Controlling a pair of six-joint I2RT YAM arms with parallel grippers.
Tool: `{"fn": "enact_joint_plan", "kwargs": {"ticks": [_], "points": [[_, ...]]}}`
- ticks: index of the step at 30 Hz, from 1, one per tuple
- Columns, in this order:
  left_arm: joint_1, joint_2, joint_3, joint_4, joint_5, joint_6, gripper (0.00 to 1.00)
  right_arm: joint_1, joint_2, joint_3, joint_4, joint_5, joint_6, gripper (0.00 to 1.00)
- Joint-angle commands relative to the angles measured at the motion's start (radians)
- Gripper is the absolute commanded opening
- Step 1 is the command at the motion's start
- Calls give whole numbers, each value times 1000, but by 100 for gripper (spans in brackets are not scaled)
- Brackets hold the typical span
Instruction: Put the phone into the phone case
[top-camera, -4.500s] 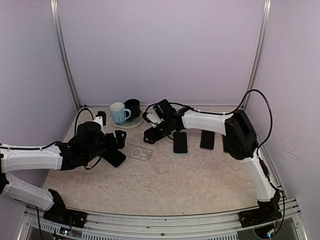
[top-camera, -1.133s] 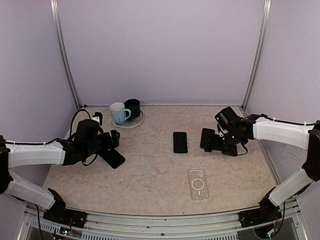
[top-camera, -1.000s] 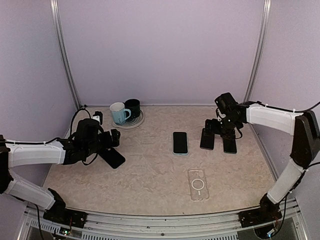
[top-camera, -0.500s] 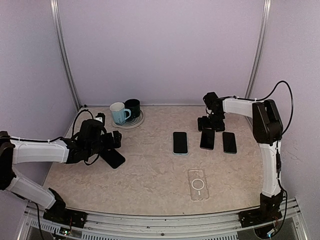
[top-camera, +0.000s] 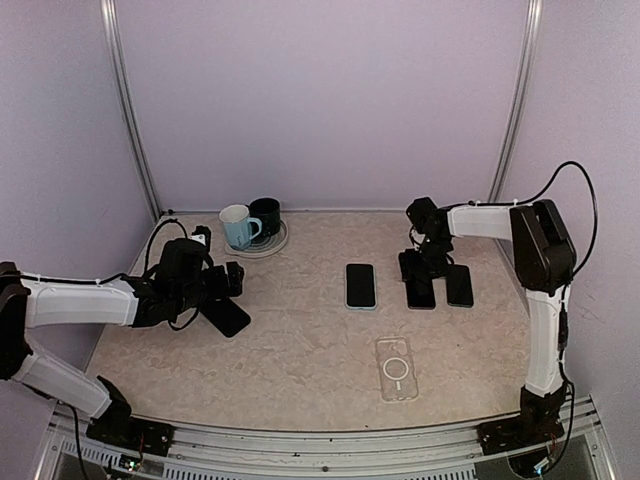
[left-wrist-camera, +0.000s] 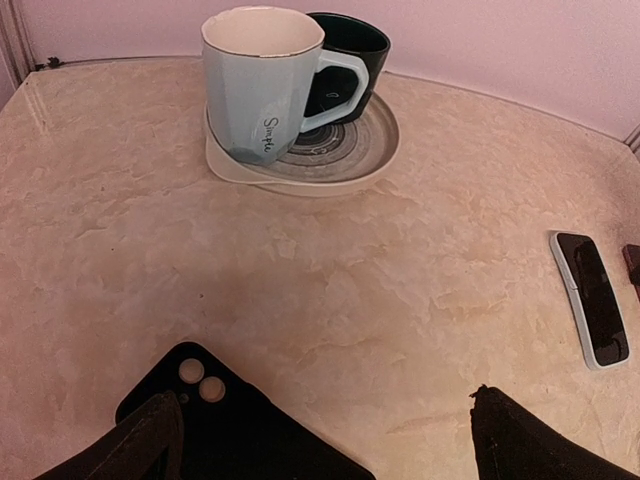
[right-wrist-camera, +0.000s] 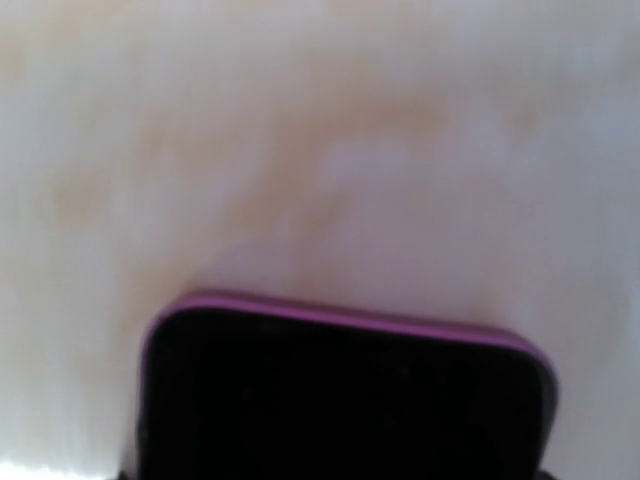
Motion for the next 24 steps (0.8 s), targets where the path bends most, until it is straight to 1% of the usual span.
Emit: {"fn": "enact_joint_plan", "kwargs": {"ticks": [1, 5, 9, 12, 14, 20, 24], "points": [[-1, -1, 34, 8, 6, 20, 99, 16, -77, -120, -74, -15, -57, 82], [-1, -7, 27, 12, 4, 20, 99, 16, -119, -148, -106, -37, -91, 92], [-1, -5, 25, 8, 8, 17, 99, 15, -94, -74, -203, -97, -103, 98], [-1, -10, 18, 10, 7, 15, 99, 13, -74, -47, -235, -100, -104, 99], [-1, -14, 10, 15, 4, 15, 99, 5, -53, -28, -246, -134, -106, 99], [-1, -18, 12, 11, 2, 20, 99, -7, 15, 39, -281, -157, -101, 96], [-1, -27, 4, 19, 2, 16, 99, -7, -2, 7, -281, -140, -84, 96]]}}
